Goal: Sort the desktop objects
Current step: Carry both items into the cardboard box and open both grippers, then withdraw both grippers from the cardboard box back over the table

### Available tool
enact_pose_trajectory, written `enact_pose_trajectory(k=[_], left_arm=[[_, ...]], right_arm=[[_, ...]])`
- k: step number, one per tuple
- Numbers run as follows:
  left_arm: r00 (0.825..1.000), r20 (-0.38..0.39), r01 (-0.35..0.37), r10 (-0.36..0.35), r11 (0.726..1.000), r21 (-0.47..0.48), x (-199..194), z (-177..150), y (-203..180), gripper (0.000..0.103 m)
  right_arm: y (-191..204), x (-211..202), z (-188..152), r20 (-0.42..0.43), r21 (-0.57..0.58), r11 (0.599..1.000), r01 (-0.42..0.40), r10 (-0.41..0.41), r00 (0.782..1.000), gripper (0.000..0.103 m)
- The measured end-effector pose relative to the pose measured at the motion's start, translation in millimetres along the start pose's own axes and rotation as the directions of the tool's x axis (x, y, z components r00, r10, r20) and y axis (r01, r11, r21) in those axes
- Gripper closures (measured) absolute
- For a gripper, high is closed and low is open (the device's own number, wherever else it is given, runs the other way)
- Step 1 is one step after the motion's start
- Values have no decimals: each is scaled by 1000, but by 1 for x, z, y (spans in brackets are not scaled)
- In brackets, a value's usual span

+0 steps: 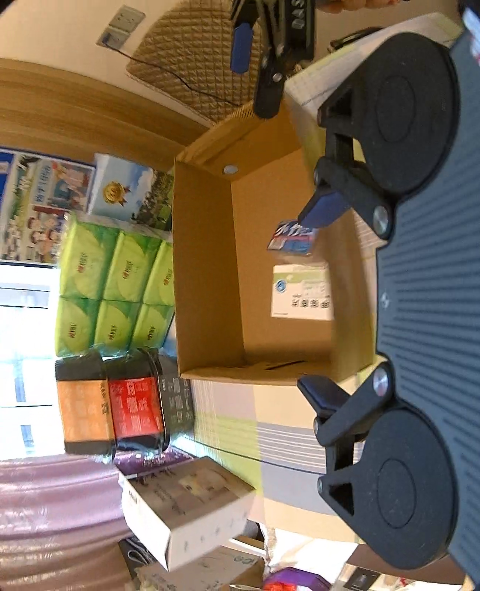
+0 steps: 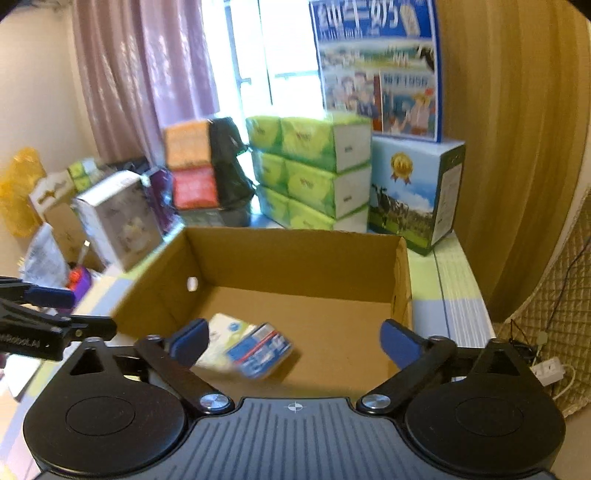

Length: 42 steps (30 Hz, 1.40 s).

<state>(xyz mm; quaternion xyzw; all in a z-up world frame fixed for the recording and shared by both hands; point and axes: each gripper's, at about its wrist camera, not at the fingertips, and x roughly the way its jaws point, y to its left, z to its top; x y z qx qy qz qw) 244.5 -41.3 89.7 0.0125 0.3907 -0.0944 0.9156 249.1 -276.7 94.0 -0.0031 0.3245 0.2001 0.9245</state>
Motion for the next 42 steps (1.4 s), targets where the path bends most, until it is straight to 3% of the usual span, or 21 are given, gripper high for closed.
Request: enact_pose_trajectory(k=[9,14,21,26,31,42], left_arm=[[1000,2,-30,30,998,-46,-82,-90,-5,4],[999,-38,-38,35,996,-85,-103,-147,-10,2],[996,-83,-30,24,997,-74,-121,-207,-21,2],[993,-111,-40,29,994,-102,-122,-226,-19,2],[991,-115,-75,66,994,-76,-115,-230,-22,2],[988,-143,-70,59,995,-72,-83,-233,-25,2]], right_arm=[[29,-93,-105,-17,67,997,-49,50,999,2],[32,-121,-161,-85,65,998,-28,34,996,2],[20,-143,-203,-149,55,998,26,-18,989,2],[12,-151,-216,-154,56,997,45,-36,987,2],[5,-155,-224,-142,77,995,67,-56,988,2],[-5,-139,-228,-162,78,991,105,-91,983,3]])
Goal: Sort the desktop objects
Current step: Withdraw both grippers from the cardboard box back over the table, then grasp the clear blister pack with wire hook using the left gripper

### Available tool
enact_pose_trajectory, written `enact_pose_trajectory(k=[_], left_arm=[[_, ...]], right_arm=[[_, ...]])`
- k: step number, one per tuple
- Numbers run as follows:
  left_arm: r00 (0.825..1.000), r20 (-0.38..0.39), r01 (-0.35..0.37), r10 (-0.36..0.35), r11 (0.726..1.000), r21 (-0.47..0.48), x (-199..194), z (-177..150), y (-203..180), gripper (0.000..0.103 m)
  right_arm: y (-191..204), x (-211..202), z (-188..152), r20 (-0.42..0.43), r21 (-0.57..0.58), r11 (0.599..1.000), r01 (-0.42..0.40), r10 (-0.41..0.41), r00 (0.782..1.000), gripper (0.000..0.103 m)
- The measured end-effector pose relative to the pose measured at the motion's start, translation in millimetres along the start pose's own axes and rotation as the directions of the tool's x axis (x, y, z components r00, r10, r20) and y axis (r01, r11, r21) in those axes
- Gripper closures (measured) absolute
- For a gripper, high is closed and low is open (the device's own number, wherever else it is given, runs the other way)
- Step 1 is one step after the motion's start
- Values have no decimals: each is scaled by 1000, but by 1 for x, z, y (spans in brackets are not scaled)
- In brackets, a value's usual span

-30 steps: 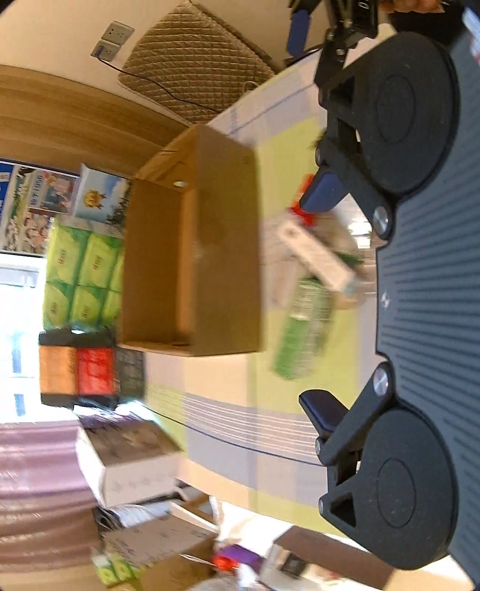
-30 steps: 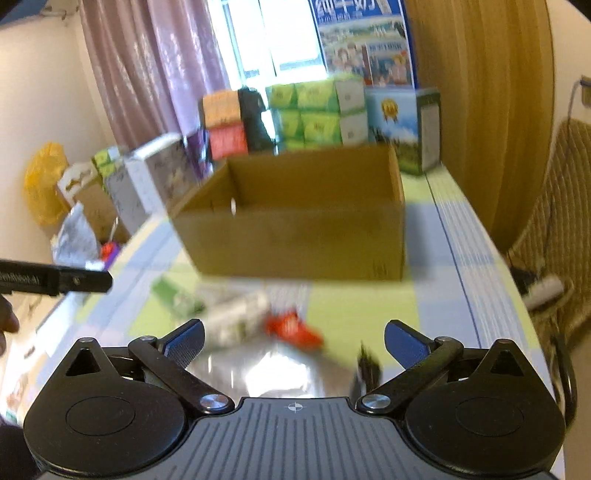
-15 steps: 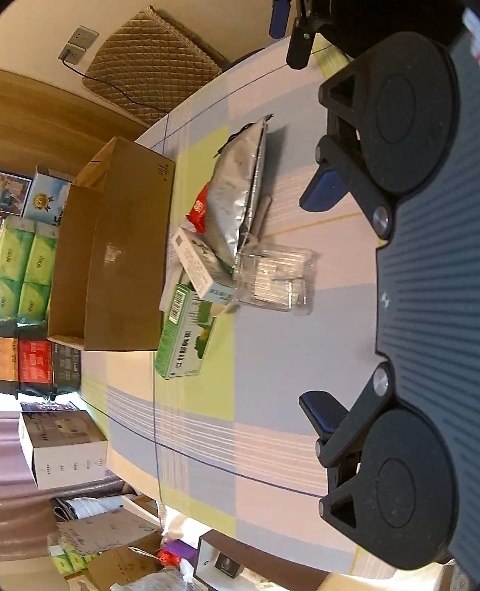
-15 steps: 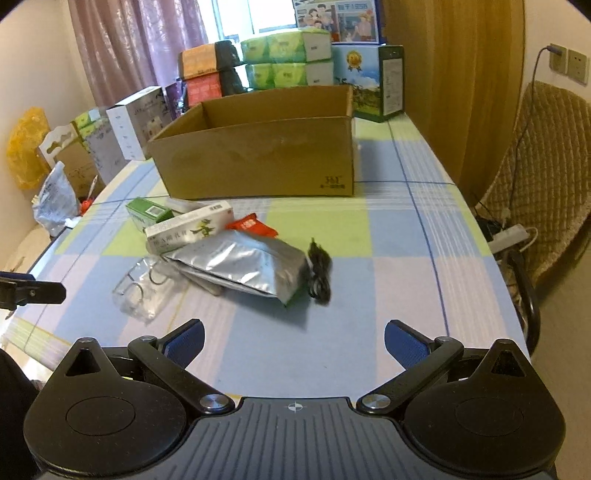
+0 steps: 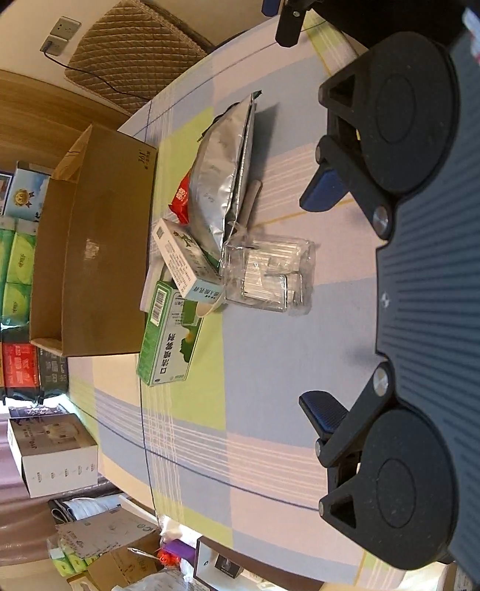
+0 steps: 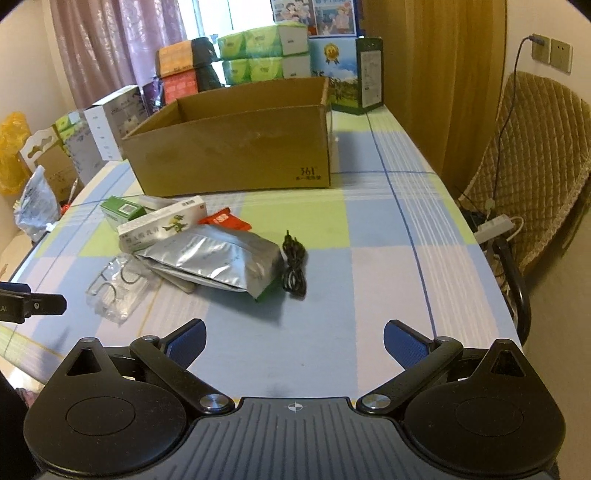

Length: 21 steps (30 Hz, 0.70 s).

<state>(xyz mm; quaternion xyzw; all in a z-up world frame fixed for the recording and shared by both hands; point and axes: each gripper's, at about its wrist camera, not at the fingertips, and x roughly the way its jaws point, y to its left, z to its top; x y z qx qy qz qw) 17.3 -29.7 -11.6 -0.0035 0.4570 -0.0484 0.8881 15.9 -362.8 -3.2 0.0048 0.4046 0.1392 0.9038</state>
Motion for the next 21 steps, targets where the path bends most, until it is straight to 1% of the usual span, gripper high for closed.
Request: enact_pose_trajectory(k=[5,7,8,10,12,14,21], left_arm=[[1000,-18,13,-13,1000,0,17,2,-1,4],[1000,-20,14,-14,1000,7,24,2,-1,7],[1000,-19,12,-11,1000,10,28,3,-1,9],[1000,-25,5,-4,1000,17,36,4,0,10],[1000,-24,6,-6,1000,15,42,6,0,10],[1000,-28,9,-8,1000,16,48,7,1,13],[999,-31,27,-26,999,17,70,10,5,26]], right_arm=[[-2,14,2,-6,-8,1000,10,-10,1000,7],[-3,22,2,-7,-17,1000,10,-10,1000,11],[-3,26,3,-11,-22,1000,14,-15,1000,14],[-5,35,5,-21,-18,1000,10,-11,1000,19],[-5,43,7,-29,-23,1000,7,-8,1000,26],[-4,52,9,-39,-36,999,16,-17,999,30],[-2,80,16,-62,-69,997,26,-30,998,32]])
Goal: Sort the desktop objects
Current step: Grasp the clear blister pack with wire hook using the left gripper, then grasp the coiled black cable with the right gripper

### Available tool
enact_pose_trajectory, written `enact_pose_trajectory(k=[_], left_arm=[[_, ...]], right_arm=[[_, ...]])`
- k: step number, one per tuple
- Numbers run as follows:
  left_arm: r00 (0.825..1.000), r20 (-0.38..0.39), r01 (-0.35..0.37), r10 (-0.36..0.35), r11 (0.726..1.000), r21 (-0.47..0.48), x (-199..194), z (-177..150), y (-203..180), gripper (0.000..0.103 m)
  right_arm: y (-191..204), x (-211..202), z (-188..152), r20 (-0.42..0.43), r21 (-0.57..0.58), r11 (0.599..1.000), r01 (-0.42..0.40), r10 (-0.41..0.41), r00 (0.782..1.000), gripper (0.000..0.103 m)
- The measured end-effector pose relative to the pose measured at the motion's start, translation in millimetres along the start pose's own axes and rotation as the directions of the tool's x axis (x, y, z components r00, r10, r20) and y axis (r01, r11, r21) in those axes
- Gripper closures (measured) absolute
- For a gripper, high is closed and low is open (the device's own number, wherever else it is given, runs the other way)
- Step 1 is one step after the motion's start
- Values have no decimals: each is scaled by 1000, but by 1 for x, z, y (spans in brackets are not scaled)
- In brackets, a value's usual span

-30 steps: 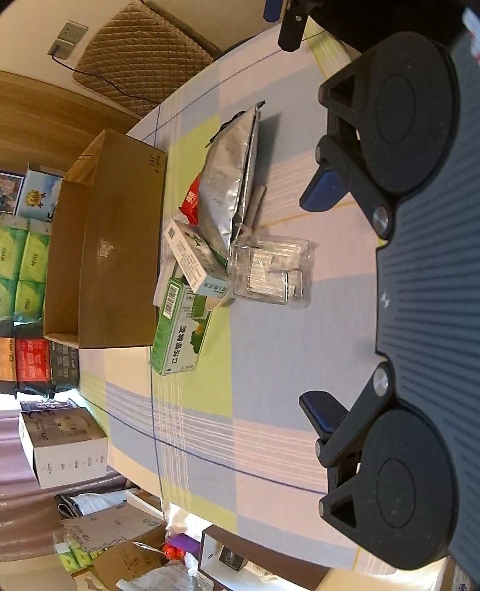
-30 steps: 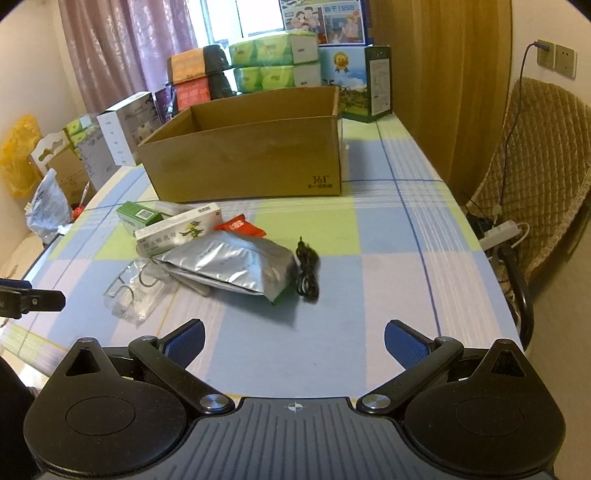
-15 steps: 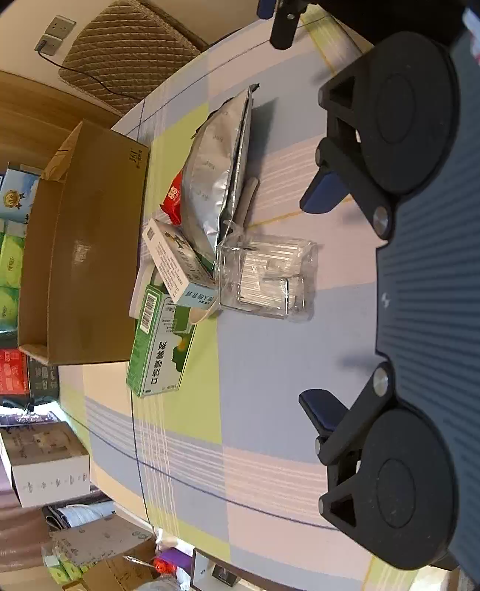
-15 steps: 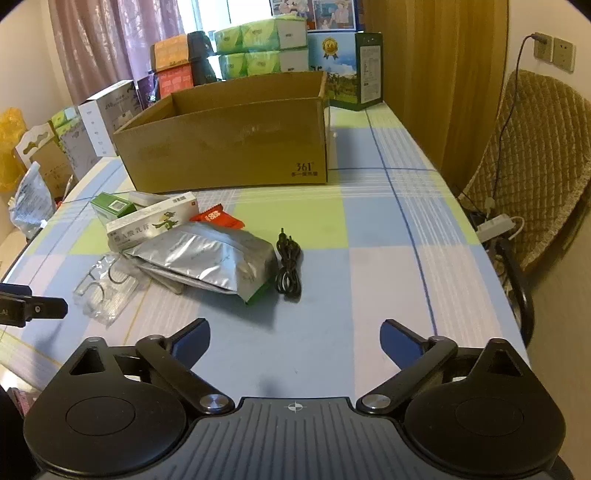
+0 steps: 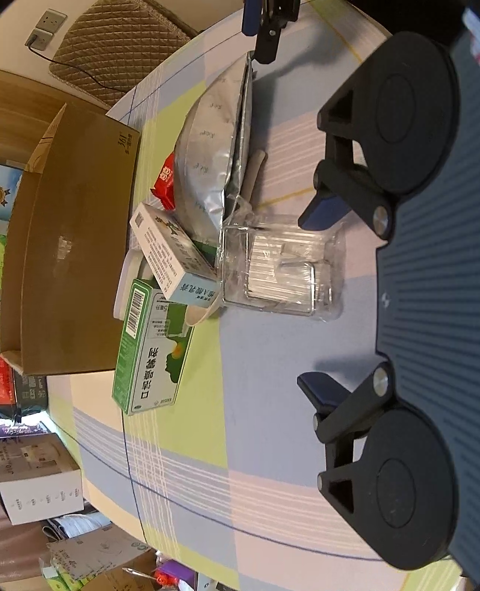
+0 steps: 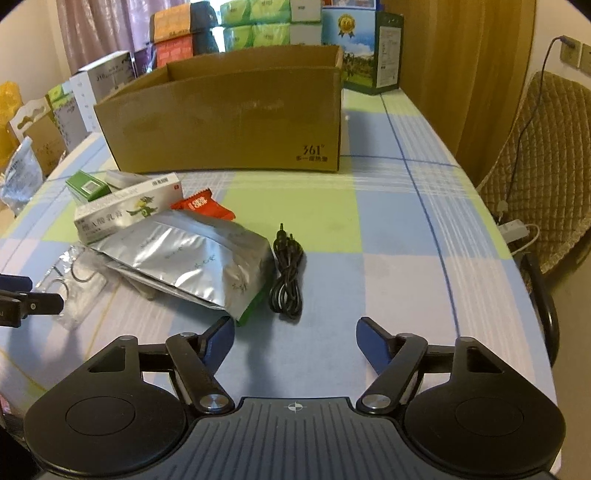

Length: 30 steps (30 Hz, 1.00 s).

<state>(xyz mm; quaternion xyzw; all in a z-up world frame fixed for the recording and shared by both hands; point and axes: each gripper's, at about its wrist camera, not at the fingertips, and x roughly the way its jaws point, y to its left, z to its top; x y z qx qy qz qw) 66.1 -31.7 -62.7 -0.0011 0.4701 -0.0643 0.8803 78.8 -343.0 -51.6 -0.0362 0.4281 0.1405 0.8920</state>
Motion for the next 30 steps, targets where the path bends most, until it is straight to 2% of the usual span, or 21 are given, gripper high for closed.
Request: enact_pose_trajectory(k=[4,7,8,11,20,22,24,26,30], left_arm=[[1000,-1,19,-19,1000,10,11,2,1,39],[1000,12,29,-29,999,19,15,4,1,53],[999,18,37,-37,999,19,15,4,1,64],[999,30,26,-26,1000,7,12,5,2,76],[1000,29,8,-7,1000,-12,7,2,6,76],[1000,30,3,-3,1000,-8,7,2,5,76],[1000,30,0,0,1000,-5,7,2,4,76],[1000,30,-5,5,1000,-6,7,1,3,76],[1000,26,-2,3,1000,-5,5,-2,-1,76]], right_arm=[[1,10,1,-16,-7,1000,-5,5,1000,33],[-1,14,1,-10,-3,1000,-5,4,1000,34],[-1,16,1,-11,-3,1000,0,0,1000,35],[-1,21,3,-4,-7,1000,1,-1,1000,40],[4,42,14,39,-57,998,21,-18,999,61],[5,44,15,42,-71,997,24,-21,999,69],[6,41,15,29,-77,996,34,-32,999,86],[4,36,13,7,-57,996,63,-62,998,93],[-5,20,3,-40,31,994,104,-103,994,94]])
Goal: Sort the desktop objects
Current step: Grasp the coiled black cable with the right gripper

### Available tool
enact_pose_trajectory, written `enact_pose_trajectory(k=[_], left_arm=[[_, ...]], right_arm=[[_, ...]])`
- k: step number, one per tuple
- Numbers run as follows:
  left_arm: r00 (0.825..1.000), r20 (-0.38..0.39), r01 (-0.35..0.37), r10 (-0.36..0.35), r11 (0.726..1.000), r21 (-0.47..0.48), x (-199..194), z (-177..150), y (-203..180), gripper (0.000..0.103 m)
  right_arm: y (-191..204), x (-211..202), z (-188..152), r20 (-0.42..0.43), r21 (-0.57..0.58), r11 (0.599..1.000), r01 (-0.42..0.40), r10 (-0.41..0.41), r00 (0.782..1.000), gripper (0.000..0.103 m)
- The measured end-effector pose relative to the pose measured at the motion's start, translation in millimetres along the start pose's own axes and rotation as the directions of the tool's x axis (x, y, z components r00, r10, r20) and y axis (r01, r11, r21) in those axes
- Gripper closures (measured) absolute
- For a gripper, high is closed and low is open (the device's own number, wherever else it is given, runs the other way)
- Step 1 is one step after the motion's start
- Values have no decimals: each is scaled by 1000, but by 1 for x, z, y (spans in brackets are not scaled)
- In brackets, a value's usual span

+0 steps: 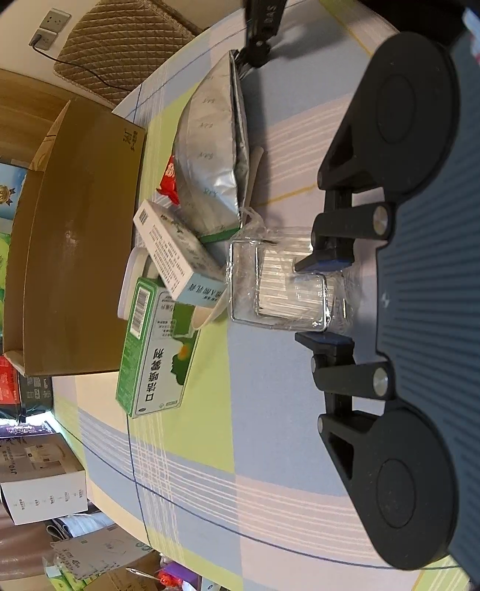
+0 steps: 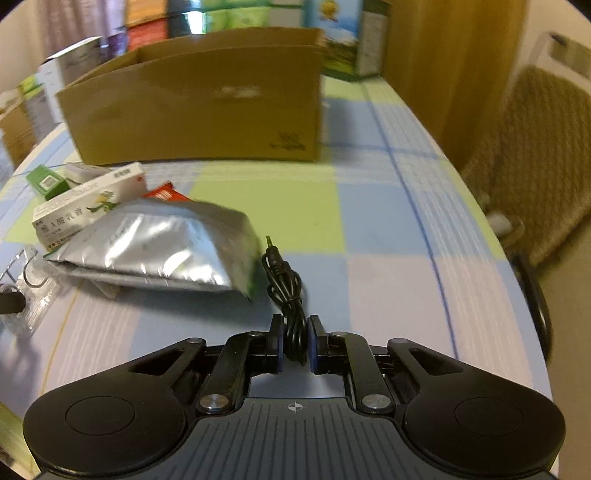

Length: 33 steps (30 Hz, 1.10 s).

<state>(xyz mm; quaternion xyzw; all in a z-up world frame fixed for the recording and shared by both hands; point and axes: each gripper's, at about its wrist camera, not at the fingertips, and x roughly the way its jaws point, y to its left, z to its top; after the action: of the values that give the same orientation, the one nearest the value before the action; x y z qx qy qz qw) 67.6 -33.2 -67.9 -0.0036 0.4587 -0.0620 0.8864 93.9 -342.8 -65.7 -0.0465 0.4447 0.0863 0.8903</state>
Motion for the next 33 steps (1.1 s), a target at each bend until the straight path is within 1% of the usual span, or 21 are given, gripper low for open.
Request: enact_pose_trajectory(k=[3,7,8,10,12,14,16,21,24,25,26,28,33], left_arm=[[1000,-5,7,-7,1000,3,-4,-5,-6,76],[1000,-3,18,-18,1000,4,-10,-16,-11,75],[1000,0,17,-17,1000,0,-11,-18,-11,73],[1000,3,14,-14,1000,3,-12,-20,-11,70],[1000,8,9,-9,1000,14,-13,-21,-12,69],[1000,14,3,-4,999,33,-13,-22,-12,66],[1000,17,3,-4,999,37,-13,-23,-12,65],[1000,13,11,-12,1000,21,-12,-22,-9,65],[999,11,30,-30,999,13,-12,-22,-8,73],[999,10,32,-32,999,15,-12,-22,-9,74],[1000,11,27,-27,999,21,-13,-21,-11,75],[1000,13,17,-18,999,31,-14,-21,-14,76],[1000,8,29,-29,999,45,-20,-22,-18,77]], right_arm=[[-1,-15,-14,-24,42,999,4,-3,1000,94],[4,-29,-29,-31,48,998,-27,28,999,93],[6,-30,-30,-28,45,998,-35,36,999,93],[11,-31,-31,-22,24,999,-31,32,999,88],[13,-30,-30,-14,10,1000,-24,24,1000,80],[15,-29,-29,-4,-3,1000,-20,20,1000,77],[16,-25,-27,4,-23,1000,-18,18,1000,76],[17,-19,-26,8,-42,999,-35,35,999,76],[16,-17,-25,16,-40,998,-41,42,999,77],[15,-17,-25,17,-39,998,-39,40,999,79],[15,-17,-24,17,-37,999,-34,35,999,91],[15,-18,-24,11,-30,998,-47,47,999,91],[16,-33,-28,23,-18,998,-64,65,998,92]])
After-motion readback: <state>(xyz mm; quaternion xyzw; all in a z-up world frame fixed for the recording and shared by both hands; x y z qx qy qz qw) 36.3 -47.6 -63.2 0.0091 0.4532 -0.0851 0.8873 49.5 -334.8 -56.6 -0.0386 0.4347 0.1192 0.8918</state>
